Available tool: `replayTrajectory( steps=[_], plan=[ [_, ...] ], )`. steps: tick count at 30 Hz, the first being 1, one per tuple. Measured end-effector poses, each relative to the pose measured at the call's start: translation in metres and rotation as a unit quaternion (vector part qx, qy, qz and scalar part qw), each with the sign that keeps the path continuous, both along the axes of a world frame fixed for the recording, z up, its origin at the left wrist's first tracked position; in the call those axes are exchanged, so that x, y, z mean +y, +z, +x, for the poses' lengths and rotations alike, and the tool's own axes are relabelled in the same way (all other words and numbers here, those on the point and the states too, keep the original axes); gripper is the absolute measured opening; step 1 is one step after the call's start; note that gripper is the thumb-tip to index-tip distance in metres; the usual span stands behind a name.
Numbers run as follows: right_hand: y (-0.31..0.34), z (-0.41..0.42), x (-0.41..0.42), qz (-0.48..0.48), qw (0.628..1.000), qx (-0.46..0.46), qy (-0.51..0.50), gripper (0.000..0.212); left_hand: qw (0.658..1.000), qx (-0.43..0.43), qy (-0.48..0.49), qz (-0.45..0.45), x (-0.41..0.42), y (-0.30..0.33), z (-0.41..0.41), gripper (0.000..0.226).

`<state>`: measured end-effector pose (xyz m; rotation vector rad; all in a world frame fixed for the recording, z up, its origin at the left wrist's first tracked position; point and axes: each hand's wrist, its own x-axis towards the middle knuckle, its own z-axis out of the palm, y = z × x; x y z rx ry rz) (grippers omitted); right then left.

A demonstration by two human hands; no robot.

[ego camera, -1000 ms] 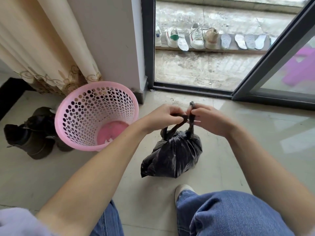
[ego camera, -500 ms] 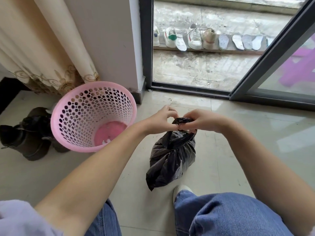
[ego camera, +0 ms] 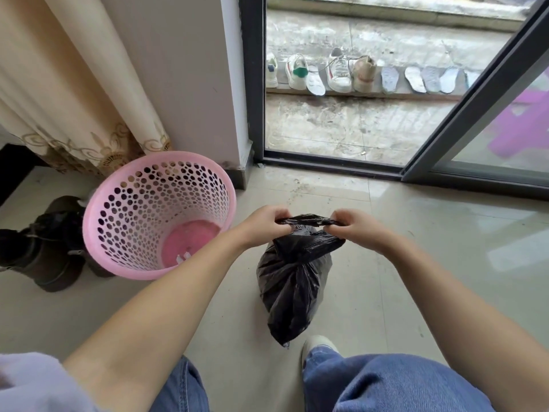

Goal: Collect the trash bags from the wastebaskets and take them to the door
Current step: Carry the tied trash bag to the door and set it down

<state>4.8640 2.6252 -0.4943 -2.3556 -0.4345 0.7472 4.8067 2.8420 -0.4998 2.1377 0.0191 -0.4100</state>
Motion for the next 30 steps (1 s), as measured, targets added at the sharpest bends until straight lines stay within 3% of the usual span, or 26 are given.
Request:
replayTrajectory(
  steps=[4,9,18,30],
  plan=[
    [0.007,0.01,0.004,-0.027,0.995,-0.084,0.04,0.022,0.998,-0.032,-0.028,0.054,0.007,0.008,0.011,0.008],
    [0.059,0.017,0.011,-0.06,0.988,-0.11,0.086,0.017,0.993,-0.033,-0.026,0.112,0.009,0.06,0.017,0.011],
    [0.238,0.029,0.012,-0.09,0.975,-0.147,0.137,0.017,0.985,-0.024,-0.059,0.161,0.012,0.244,0.025,0.008],
    [0.464,0.003,-0.032,-0.117,0.97,-0.176,0.119,0.019,0.934,-0.083,-0.203,0.281,-0.028,0.475,0.027,0.018]
  ],
)
